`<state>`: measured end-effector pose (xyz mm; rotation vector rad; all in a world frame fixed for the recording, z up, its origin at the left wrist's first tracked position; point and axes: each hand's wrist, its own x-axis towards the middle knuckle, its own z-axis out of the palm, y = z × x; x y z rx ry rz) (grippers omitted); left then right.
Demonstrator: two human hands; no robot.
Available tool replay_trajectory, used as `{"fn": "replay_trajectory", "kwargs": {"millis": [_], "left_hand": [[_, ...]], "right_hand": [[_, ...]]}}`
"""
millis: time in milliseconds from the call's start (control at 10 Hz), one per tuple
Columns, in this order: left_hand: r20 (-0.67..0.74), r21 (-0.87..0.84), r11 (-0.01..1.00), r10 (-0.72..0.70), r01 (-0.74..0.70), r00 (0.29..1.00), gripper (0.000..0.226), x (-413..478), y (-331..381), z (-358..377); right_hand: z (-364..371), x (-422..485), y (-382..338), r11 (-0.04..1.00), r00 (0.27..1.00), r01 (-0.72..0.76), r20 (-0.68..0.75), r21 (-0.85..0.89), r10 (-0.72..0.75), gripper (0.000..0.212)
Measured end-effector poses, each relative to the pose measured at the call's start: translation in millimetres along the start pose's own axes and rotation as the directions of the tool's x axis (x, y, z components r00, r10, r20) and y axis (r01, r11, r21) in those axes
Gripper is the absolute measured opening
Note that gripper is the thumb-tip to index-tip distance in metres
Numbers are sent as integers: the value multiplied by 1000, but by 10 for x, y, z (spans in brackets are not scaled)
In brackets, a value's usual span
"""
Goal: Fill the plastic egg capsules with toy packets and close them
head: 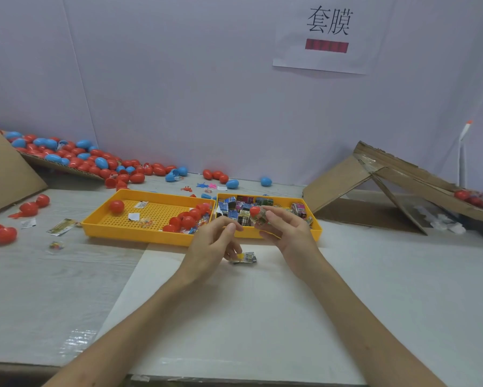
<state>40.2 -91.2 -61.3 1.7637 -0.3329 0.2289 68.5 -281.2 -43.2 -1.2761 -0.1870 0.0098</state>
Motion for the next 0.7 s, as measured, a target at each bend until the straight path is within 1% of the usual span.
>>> {"fn": "replay_trajectory", "kwargs": {"millis": [100,200,300,400,500,600,700], "left_hand": [[-6,107,992,71,-70,997,26,-2,-12,-3],[-11,186,974,137,-132,991,24,-26,-16,9],[36,274,944,180,-183,983,18,-59,-40,18],[103,354,903,220,-242,970,16,-95,-62,35],[150,414,861,255,-295,955,15,-90,-78,41],[150,426,843,291,-328,945,15,-86,-85,43],[145,434,834,310,-342,940,17,-78,-100,32]], "right_hand": [[15,-4,12,1000,1000,-3,-11,-30,3,39],[-10,17,12,999,999,-32,-24,21,33,32],[-78,86,-49,985,990,-140,-5,97,141,26],[-125,260,-268,973,976,-218,11,72,218,14],[-260,556,-833,948,991,-56,-100,313,92,17],[-484,784,-1355,820,948,179,-319,544,5,24],[-476,712,-1243,946,938,99,-345,310,15,22]]}}
